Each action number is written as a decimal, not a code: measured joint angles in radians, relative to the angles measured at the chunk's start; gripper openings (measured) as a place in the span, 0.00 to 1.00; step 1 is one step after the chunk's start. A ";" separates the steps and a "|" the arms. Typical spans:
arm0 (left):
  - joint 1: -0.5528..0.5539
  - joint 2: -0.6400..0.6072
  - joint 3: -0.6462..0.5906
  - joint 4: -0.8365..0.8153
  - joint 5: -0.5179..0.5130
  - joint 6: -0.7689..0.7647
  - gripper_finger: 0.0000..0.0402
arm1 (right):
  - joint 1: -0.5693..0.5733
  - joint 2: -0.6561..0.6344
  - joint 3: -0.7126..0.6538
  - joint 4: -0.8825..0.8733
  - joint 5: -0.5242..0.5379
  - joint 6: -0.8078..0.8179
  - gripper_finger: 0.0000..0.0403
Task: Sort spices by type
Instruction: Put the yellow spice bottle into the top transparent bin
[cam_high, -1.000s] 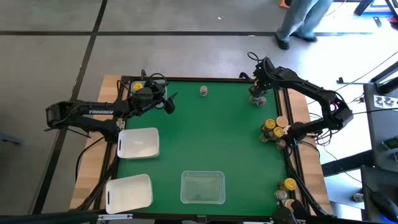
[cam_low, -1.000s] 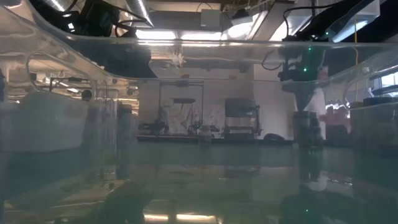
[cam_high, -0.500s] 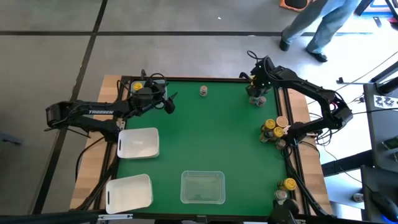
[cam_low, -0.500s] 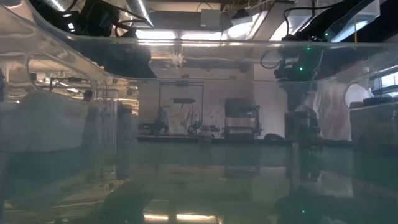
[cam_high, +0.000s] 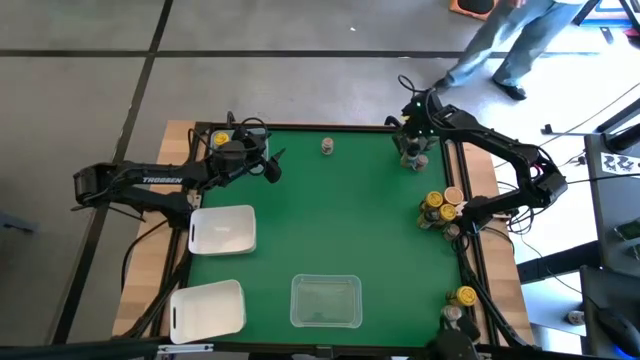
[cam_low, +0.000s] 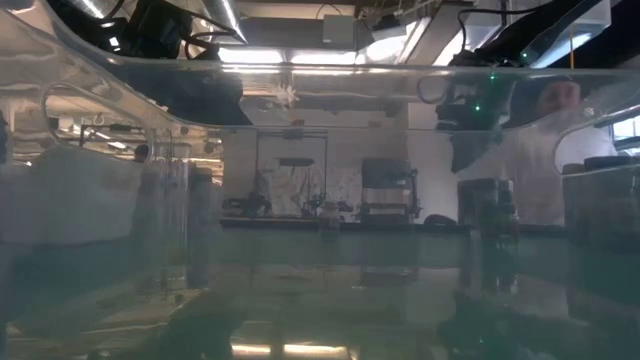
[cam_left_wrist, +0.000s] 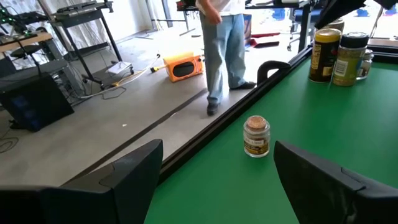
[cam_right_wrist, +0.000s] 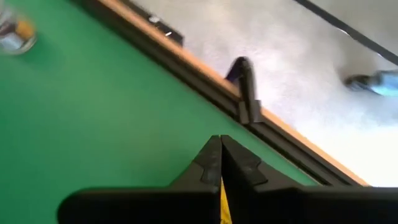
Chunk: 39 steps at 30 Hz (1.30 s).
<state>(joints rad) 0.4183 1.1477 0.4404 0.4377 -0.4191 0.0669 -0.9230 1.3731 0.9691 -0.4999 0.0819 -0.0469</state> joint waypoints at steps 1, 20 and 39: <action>0.000 0.000 0.000 0.000 0.000 0.000 0.76 | 0.000 0.000 0.002 0.004 0.017 0.021 0.03; 0.000 0.000 0.000 -0.001 0.000 0.001 0.76 | 0.000 0.099 0.167 -0.281 0.030 0.025 0.80; 0.000 0.000 0.000 -0.001 0.000 0.001 0.76 | 0.000 0.217 0.168 -0.317 -0.002 0.038 0.64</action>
<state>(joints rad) 0.4183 1.1477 0.4404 0.4370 -0.4191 0.0677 -0.9234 1.5898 1.1370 -0.8164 0.0801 -0.0086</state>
